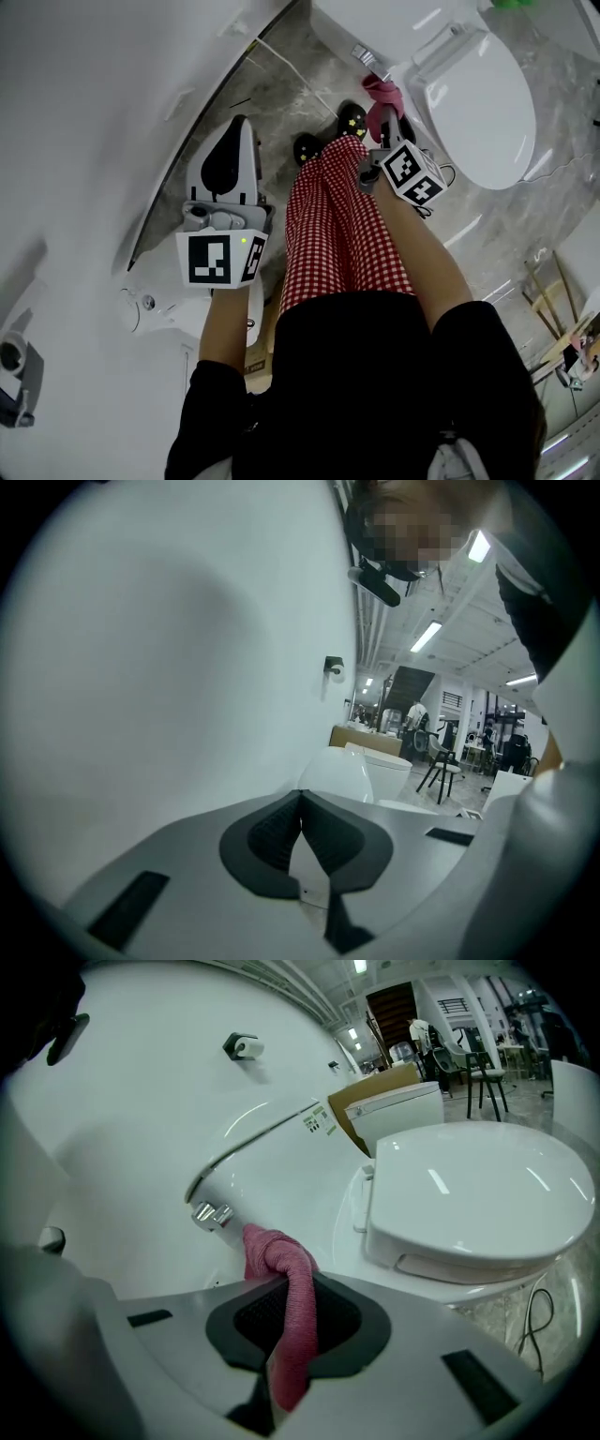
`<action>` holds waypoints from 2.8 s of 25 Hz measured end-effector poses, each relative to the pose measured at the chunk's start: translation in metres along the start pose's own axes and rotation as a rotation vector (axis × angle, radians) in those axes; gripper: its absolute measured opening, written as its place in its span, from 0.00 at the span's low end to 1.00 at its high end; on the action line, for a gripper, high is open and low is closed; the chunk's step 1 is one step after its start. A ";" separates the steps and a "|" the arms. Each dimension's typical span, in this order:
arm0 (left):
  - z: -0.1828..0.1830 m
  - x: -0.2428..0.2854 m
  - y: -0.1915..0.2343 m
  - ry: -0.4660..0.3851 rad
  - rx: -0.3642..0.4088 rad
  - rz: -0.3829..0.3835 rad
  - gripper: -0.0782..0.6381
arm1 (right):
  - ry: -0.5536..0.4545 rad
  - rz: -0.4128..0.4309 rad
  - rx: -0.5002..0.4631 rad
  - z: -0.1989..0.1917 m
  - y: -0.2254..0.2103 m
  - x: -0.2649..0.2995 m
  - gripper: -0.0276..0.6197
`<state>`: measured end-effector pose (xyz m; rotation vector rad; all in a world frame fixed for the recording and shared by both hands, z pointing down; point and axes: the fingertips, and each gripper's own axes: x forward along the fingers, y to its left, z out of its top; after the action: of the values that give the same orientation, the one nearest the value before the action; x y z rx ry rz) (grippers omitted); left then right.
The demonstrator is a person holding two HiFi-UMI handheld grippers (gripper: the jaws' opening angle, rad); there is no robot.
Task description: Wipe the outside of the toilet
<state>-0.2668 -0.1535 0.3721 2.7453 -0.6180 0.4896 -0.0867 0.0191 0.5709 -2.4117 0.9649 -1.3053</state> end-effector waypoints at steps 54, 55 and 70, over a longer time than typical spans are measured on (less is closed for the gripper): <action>0.251 -0.038 -0.080 -0.303 0.296 -0.212 0.12 | -0.414 0.625 -0.557 0.265 0.315 -0.226 0.13; 0.253 -0.039 -0.077 -0.305 0.295 -0.193 0.12 | -0.407 0.646 -0.569 0.265 0.320 -0.226 0.13; 0.269 -0.025 -0.091 -0.250 0.316 0.077 0.12 | -0.221 1.061 -0.672 0.277 0.341 -0.218 0.13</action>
<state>-0.1765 -0.1581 0.1023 3.1234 -0.7652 0.2812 -0.0953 -0.1251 0.1023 -1.7282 2.3805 -0.3323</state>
